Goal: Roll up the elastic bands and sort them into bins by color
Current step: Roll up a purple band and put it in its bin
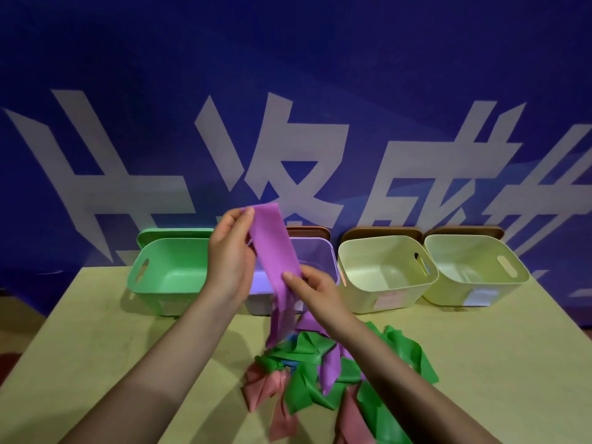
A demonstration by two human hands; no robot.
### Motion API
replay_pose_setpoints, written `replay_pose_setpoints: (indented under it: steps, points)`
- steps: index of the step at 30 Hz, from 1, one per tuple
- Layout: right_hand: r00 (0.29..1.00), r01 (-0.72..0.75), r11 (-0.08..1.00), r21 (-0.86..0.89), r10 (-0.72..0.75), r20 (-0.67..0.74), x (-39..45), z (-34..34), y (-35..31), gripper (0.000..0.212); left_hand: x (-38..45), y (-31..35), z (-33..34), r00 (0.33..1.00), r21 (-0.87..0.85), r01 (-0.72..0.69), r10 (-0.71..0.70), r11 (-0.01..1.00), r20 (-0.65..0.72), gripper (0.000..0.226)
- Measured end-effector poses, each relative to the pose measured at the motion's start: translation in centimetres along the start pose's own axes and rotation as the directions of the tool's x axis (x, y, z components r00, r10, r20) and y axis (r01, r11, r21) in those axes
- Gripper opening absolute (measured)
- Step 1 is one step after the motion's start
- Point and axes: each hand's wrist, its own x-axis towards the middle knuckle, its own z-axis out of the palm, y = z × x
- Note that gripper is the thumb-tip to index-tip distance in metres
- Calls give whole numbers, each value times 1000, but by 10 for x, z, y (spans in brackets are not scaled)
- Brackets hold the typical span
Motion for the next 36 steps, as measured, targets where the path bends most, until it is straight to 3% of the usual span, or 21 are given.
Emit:
replay_pose_setpoints:
  steps: [2,5,9,12,16,21,23,27,29,33,36]
  points:
    - [999,-45,997,57,46,-9,0,-2,2,21,10,-5,-6,996,-37,64,-66,997,-59,14]
    - [997,-73,997,-26,73,-14,5,-4,0,26,28,-16,-20,975,-139,128,-150,982,-163,10]
    - [993,-120,987,-103,119,-12,1,-10,20,31,56,-3,-45,958,-216,42,-101,975,-270,3]
    - [985,-168,978,-123,172,25,-9,-12,31,49,65,6,-60,940,-196,-15,-53,981,-337,5]
    - [983,-137,963,-231,160,86,-18,-16,35,31,73,6,-75,934,-230,-47,-39,972,-356,3]
    - [983,-126,949,-288,158,94,-27,-28,58,38,56,-7,-71,979,-223,-1,-44,975,-197,27]
    - [972,-125,926,-355,187,145,-27,-34,65,38,38,-16,-55,993,-186,39,-59,982,-100,23]
    - [942,-95,852,-515,245,232,-16,-45,63,18,1,-36,-30,987,-73,159,-157,985,37,20]
    - [972,-27,871,-491,138,192,-8,-47,48,22,-11,-44,-24,981,-7,177,-176,984,82,20]
    - [993,114,963,-244,-115,10,0,-48,5,15,-22,-48,-12,981,75,163,-170,984,92,3]
    - [978,205,968,-147,-207,3,0,-49,-16,12,-24,-46,-7,984,151,126,-143,980,106,15]
